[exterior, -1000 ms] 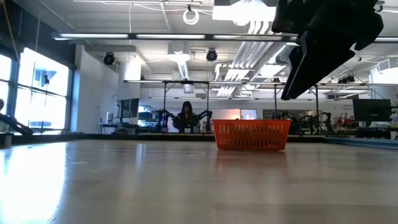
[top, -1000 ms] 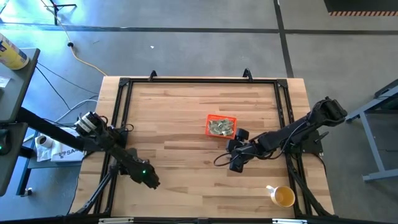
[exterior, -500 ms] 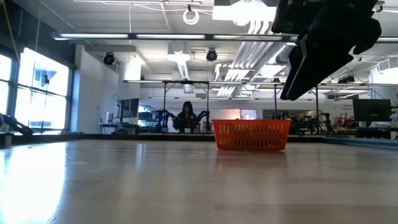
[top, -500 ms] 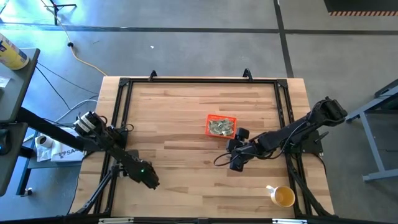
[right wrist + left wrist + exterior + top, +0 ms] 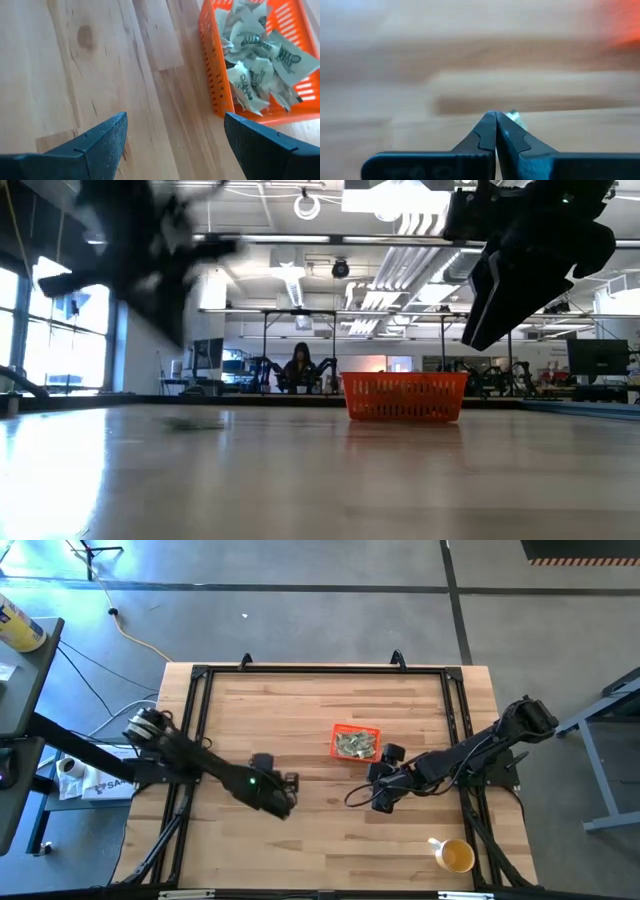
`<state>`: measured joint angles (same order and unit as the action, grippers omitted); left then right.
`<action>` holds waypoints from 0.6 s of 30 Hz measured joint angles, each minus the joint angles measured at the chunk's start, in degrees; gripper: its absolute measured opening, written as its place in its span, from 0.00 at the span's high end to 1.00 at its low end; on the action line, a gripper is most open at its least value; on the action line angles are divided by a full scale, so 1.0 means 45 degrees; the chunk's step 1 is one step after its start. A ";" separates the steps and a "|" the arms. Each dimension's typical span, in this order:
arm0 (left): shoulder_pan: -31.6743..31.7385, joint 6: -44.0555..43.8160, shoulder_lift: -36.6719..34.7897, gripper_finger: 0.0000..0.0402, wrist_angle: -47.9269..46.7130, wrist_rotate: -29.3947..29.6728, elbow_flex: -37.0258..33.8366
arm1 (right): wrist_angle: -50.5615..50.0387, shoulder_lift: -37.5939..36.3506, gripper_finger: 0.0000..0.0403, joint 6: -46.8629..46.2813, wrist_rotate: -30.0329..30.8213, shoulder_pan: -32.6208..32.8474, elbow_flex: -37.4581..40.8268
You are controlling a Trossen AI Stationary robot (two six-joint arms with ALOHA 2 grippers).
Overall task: Pick and place Stevia / Truvia into bins
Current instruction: Put the green stevia packet into the orange basket
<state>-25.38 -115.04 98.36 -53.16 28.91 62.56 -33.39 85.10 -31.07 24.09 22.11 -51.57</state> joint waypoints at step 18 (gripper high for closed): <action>0.2055 1.3159 0.1326 0.48 0.5370 -0.0620 0.2357 | -0.1270 -0.0005 0.20 -0.1787 -0.0080 0.0295 -0.0005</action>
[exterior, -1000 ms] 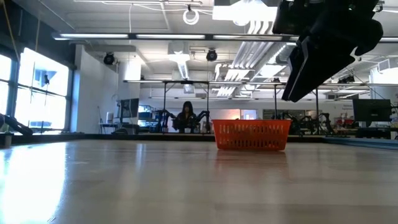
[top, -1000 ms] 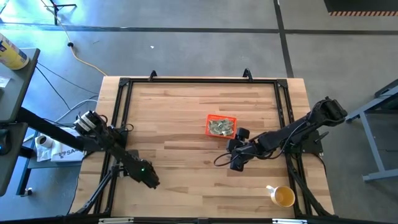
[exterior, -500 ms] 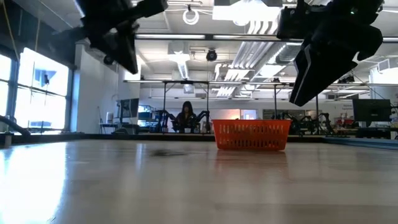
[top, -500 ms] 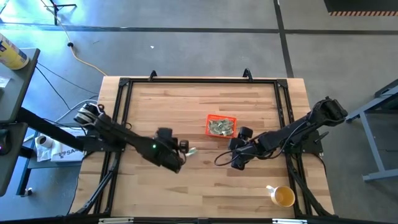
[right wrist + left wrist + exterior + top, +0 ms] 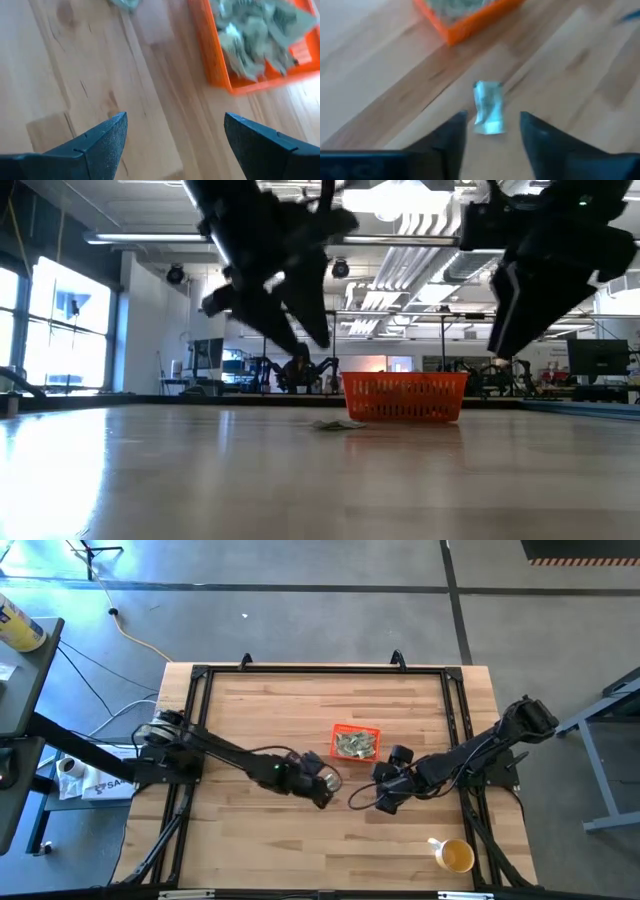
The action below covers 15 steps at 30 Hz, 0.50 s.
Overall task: Pick and place Stevia / Truvia into bins
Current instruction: Put the green stevia packet into the orange basket
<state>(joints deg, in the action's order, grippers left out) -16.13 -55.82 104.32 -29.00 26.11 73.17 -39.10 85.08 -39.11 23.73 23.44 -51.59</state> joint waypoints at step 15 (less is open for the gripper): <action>0.1584 0.2335 0.2831 0.27 0.2235 -0.3120 0.0037 | -0.1822 0.0008 0.20 -0.3418 0.0421 0.1638 -0.0005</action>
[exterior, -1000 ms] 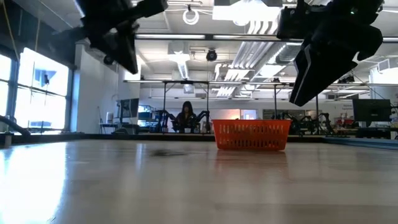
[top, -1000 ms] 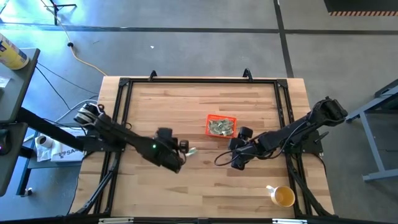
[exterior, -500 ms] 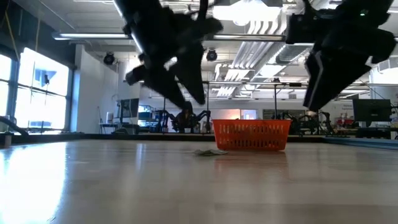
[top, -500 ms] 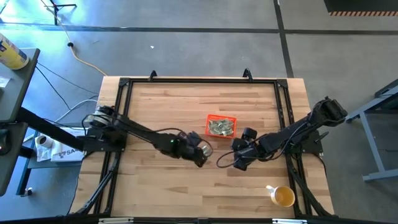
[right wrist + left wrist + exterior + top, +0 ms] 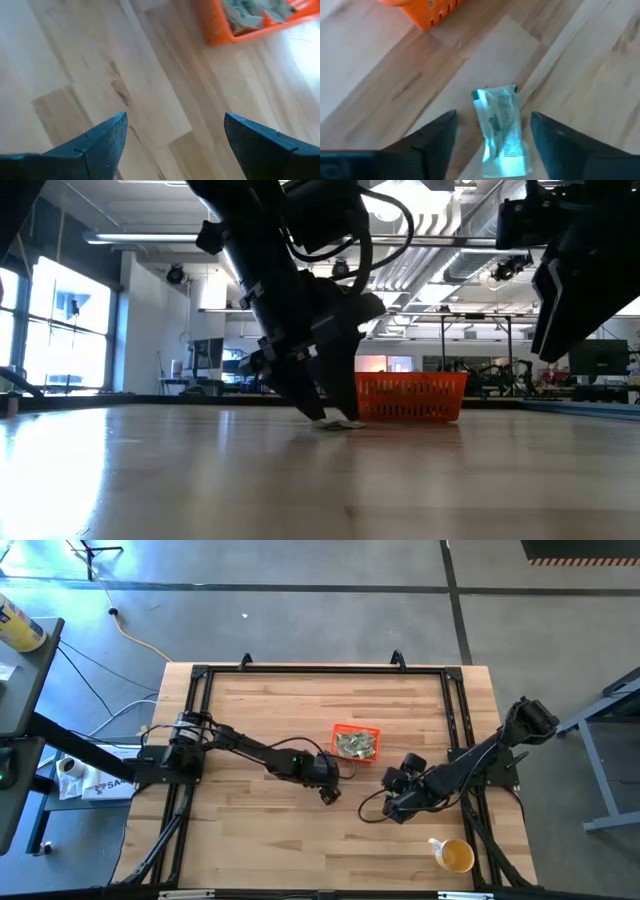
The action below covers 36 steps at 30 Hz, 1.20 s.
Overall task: Pick and place Stevia / Truvia into bins
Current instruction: Put the green stevia packet into the orange basket, then return to Home Position
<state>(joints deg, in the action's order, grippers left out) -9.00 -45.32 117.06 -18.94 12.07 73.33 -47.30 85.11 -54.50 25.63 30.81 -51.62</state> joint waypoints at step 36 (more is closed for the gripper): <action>0.4374 0.3844 -0.1981 0.72 0.2319 -0.3759 -0.0081 | -0.1035 0.0002 0.20 -0.3933 0.0763 -0.0140 0.0005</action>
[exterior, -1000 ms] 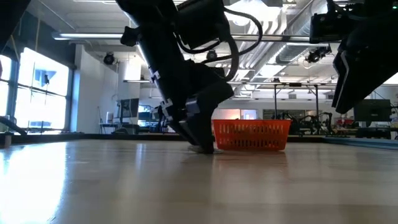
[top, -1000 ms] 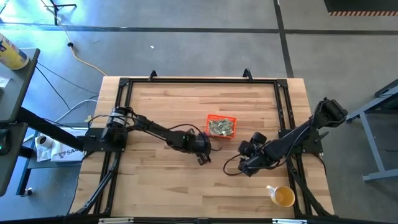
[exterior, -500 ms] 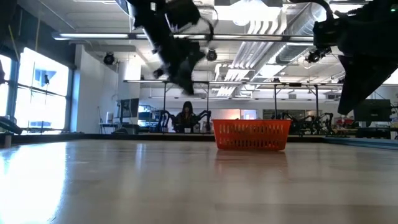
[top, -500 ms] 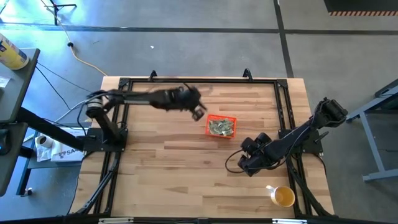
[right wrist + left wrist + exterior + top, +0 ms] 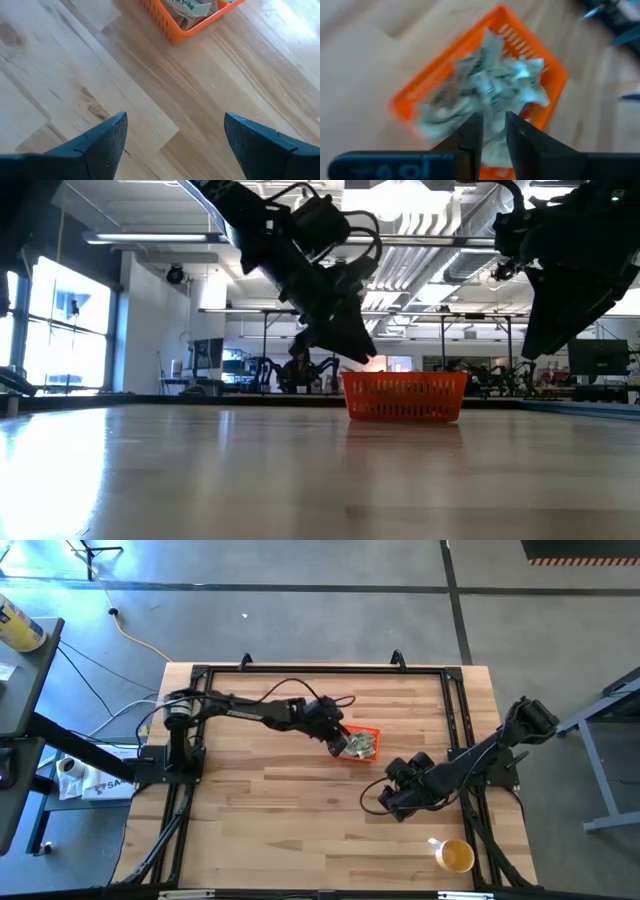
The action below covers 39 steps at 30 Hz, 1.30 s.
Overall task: Pick and place Stevia / Truvia into bins
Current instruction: Return to Home Position
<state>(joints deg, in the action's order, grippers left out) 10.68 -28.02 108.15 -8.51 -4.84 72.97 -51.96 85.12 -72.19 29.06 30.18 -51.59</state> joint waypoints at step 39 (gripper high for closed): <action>-0.5924 -0.0785 -0.5525 0.61 1.2899 0.2858 -0.5680 | 0.4776 -0.9227 0.20 0.9607 -0.4218 0.0096 -0.0108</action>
<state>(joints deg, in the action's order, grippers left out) -15.98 -31.55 83.28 49.54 8.02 47.41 -30.47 43.60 -28.97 10.08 30.61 -52.08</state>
